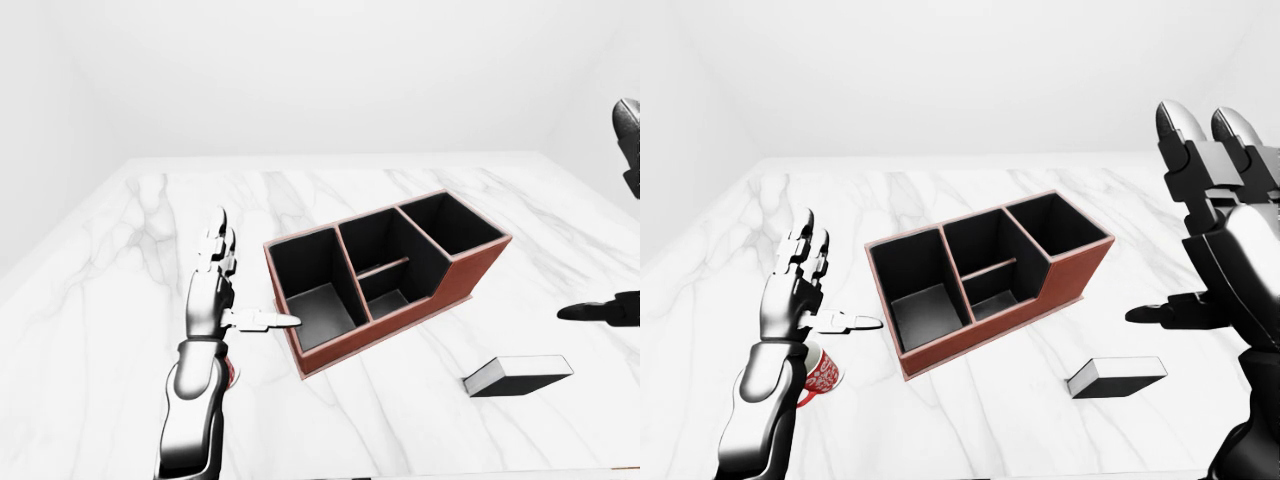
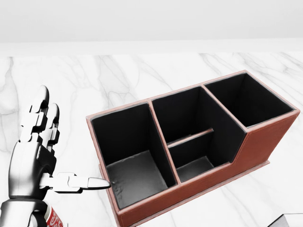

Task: Pick up the book and place it in the back compartment of the caddy.

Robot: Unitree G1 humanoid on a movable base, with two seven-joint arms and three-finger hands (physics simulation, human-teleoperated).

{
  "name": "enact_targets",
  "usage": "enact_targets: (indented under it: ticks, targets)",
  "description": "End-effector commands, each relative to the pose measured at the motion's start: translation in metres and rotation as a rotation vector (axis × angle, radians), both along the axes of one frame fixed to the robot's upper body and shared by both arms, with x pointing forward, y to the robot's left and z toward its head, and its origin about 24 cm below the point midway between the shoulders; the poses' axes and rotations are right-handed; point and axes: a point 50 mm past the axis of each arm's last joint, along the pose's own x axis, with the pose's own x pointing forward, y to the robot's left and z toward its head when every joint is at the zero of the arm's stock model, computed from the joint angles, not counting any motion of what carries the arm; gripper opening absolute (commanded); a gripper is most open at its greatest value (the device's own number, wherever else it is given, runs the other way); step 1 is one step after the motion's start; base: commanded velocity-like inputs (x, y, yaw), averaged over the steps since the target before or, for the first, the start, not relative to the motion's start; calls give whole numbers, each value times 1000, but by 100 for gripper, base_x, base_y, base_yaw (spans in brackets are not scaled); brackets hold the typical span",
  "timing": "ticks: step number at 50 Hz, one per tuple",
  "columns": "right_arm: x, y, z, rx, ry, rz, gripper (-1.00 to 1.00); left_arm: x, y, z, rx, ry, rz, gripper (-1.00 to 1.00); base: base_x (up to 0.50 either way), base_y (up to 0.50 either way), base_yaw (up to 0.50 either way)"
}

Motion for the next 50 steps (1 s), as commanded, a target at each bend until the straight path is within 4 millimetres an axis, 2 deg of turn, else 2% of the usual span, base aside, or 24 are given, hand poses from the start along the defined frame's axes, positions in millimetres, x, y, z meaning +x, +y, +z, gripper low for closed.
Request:
enact_targets:
  ticks: [1, 28, 50]
  targets:
    - [8, -17, -22, 101, 103, -55, 100, 0, 0, 0, 1, -1, 0, 100, 0, 0, 0]
    - [12, -35, -63, 243, 264, -126, 100, 0, -1, -1, 2, 6, -1, 100, 0, 0, 0]
    - [10, -44, -81, 304, 333, -168, 100, 0, -1, -1, 3, 5, 0, 100, 0, 0, 0]
